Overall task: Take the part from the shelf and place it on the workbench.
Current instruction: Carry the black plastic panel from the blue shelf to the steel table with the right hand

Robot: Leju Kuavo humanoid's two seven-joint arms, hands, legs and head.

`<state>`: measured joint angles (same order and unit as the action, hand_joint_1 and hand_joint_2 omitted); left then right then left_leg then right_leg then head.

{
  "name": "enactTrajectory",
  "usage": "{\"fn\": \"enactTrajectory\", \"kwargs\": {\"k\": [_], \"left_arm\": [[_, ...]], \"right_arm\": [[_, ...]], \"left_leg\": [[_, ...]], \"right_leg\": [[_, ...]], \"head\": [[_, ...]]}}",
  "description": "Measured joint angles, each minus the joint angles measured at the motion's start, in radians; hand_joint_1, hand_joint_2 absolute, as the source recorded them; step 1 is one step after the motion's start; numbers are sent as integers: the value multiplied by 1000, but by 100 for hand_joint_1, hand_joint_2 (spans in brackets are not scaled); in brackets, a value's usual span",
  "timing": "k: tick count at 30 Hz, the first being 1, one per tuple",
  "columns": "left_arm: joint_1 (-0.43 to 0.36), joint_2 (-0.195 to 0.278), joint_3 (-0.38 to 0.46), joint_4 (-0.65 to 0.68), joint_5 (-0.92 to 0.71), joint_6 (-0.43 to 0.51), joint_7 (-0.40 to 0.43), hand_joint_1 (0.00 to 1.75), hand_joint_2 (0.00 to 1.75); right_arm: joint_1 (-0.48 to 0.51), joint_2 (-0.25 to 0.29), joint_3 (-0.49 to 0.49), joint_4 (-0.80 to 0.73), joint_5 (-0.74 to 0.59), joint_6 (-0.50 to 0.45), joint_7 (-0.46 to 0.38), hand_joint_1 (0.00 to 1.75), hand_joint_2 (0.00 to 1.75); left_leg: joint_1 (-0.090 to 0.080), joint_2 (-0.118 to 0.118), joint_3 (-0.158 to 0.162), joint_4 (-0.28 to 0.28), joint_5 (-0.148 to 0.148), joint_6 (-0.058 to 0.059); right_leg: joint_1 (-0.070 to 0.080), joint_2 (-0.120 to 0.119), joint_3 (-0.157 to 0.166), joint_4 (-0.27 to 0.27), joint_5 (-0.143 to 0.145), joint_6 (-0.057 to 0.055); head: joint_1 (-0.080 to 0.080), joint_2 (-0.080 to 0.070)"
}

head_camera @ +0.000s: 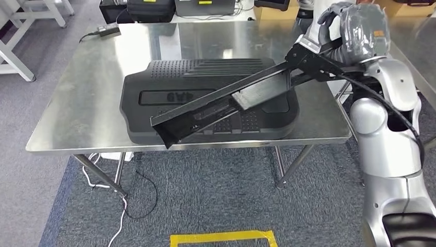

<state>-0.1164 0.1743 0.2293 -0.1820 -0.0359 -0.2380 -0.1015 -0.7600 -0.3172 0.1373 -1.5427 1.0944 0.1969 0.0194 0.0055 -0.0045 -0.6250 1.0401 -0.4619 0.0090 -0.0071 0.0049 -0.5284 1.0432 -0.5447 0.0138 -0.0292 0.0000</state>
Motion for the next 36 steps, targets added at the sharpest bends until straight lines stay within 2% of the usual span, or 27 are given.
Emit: {"fn": "enactTrajectory", "kwargs": {"k": [2, 5, 6, 7, 8, 9, 10, 12, 13, 15, 17, 18, 20, 21, 22, 23, 25, 26, 27, 28, 30, 33, 36], "left_arm": [[-3, 0, 0, 0, 0, 0, 0, 0, 175], [-5, 0, 0, 0, -1, 0, 0, 0, 175], [-4, 0, 0, 0, -1, 0, 0, 0, 175], [-4, 0, 0, 0, -2, 0, 0, 0, 175], [-4, 0, 0, 0, -4, 0, 0, 0, 175], [-4, 0, 0, 0, -5, 0, 0, 0, 175], [-5, 0, 0, 0, -6, 0, 0, 0, 175], [-6, 0, 0, 0, -7, 0, 0, 0, 175], [-7, 0, 0, 0, -8, 0, 0, 0, 175], [-7, 0, 0, 0, -9, 0, 1, 0, 175], [-10, 1, 0, 0, -8, 0, 1, 0, 175], [-12, 2, 0, 0, -8, 0, 1, 0, 175], [-12, 2, 0, 0, -8, 0, 1, 0, 175], [-11, 2, 0, 0, -8, 0, 1, 0, 175], [-9, 2, 0, 0, -8, 0, 1, 0, 175], [-7, 2, 0, 0, -8, 0, 1, 0, 175], [-5, 2, 0, 0, -8, 0, 1, 0, 175], [-5, 3, 0, 0, -8, 0, 1, 0, 175], [-4, 3, 0, 0, -8, 0, 1, 0, 175], [-3, 3, 0, 0, -8, 0, 2, 0, 175], [-2, 3, 0, 0, -7, 0, 2, 0, 175], [-4, 3, 0, 0, -5, 0, 2, 0, 175], [-3, 3, 0, 0, 1, 1, 2, 0, 175]], "right_arm": [[-4, 0, 0, 0, 0, -1, -1, 175, 175], [-2, 0, 0, 0, 2, -2, -2, 175, 175], [0, 0, 0, 0, 2, -2, -2, 175, 175], [1, 0, 0, 0, 3, -2, -2, 175, 175], [1, 0, 0, 0, 4, -2, -2, 175, 175], [0, 0, 0, 0, 4, -2, -3, 175, 175], [0, 0, 0, 0, 5, -2, -3, 175, 175], [-1, 0, 0, 1, 7, -2, -4, 175, 175], [-2, 0, 0, 1, 8, -3, -5, 175, 175], [-3, 0, 0, 1, 11, -3, -6, 175, 175], [-7, 1, 0, 1, 12, -4, -7, 175, 175], [-9, 1, 0, 1, 12, -4, -7, 175, 175], [-9, 2, 0, 1, 12, -4, -7, 175, 175], [-8, 3, 0, 1, 12, -4, -7, 175, 175], [-7, 4, 0, 1, 12, -4, -7, 175, 175], [-7, 4, 0, 1, 12, -4, -7, 175, 175], [-7, 5, 0, 1, 13, -4, -7, 175, 175], [-7, 5, 0, 1, 12, -4, -7, 175, 175], [-7, 6, 0, 2, 13, -4, -7, 175, 175], [-6, 7, 0, 2, 13, -4, -7, 175, 175], [-4, 8, 0, 2, 14, -4, -8, 175, 175], [-4, 8, 0, 2, 13, -4, -8, 175, 175], [-4, 9, 0, 2, 14, -4, -8, 175, 175]], "left_leg": [[4, -1, 19, -9, -4, 11], [4, -1, 38, -14, -19, 19], [3, -1, 45, -14, -26, 20], [3, -1, 55, -14, -35, 19], [3, -2, 67, -14, -44, 18], [3, -3, 79, -15, -54, 16], [3, -3, 90, -14, -63, 12], [2, -4, 103, -16, -78, 0], [1, -4, 108, -15, -80, -6], [0, -3, 117, -8, -86, -18], [0, -2, 98, 44, -103, -26], [2, -2, 68, 96, -121, -30], [4, -1, -16, 214, -162, -38], [4, -1, -49, 249, -171, -40], [4, -1, -68, 248, -159, -40], [4, -1, -69, 214, -124, -39], [3, -2, -47, 92, -22, -31], [0, -2, -38, 41, 7, -27], [-2, -2, -35, 12, 26, -22], [-5, -2, -36, 5, 25, -16], [-5, -3, -36, 2, 30, -12], [-5, -6, -35, -1, 28, -10], [-6, -8, -33, -1, 23, -3]], "right_leg": [[-1, -1, -28, 61, -23, 9], [-2, -1, -144, 233, -85, 18], [-2, -1, -173, 259, -87, 19], [-2, -1, -186, 248, -66, 18], [-2, -1, -182, 203, -25, 16], [-2, -2, -166, 134, 30, 11], [1, -2, -150, 74, 67, 6], [8, -4, -132, 8, 98, -9], [11, -4, -130, 5, 91, -15], [7, -3, -115, -4, 95, -29], [2, -3, -94, -12, 89, -38], [1, -4, -87, -15, 85, -41], [1, -4, -74, -16, 72, -45], [2, -3, -66, -16, 65, -45], [2, -2, -56, -16, 57, -46], [2, -2, -45, -15, 48, -45], [2, -2, -20, -15, 29, -40], [2, -1, -15, -14, 22, -37], [3, 0, -13, -14, 16, -32], [3, 1, -13, -14, 12, -26], [4, 1, -14, -13, 5, -21], [4, 0, -10, -17, 4, -24], [4, 0, -2, -28, 2, -21]], "head": [[10, 0], [29, 0], [33, 0], [38, 0], [43, 0], [47, 0], [50, 0], [55, 0], [55, 0], [55, 0], [46, 0], [40, 0], [27, 0], [22, 0], [18, 0], [14, 0], [6, 0], [3, 0], [0, 0], [-1, 0], [2, 0], [11, 0], [21, 0]]}}
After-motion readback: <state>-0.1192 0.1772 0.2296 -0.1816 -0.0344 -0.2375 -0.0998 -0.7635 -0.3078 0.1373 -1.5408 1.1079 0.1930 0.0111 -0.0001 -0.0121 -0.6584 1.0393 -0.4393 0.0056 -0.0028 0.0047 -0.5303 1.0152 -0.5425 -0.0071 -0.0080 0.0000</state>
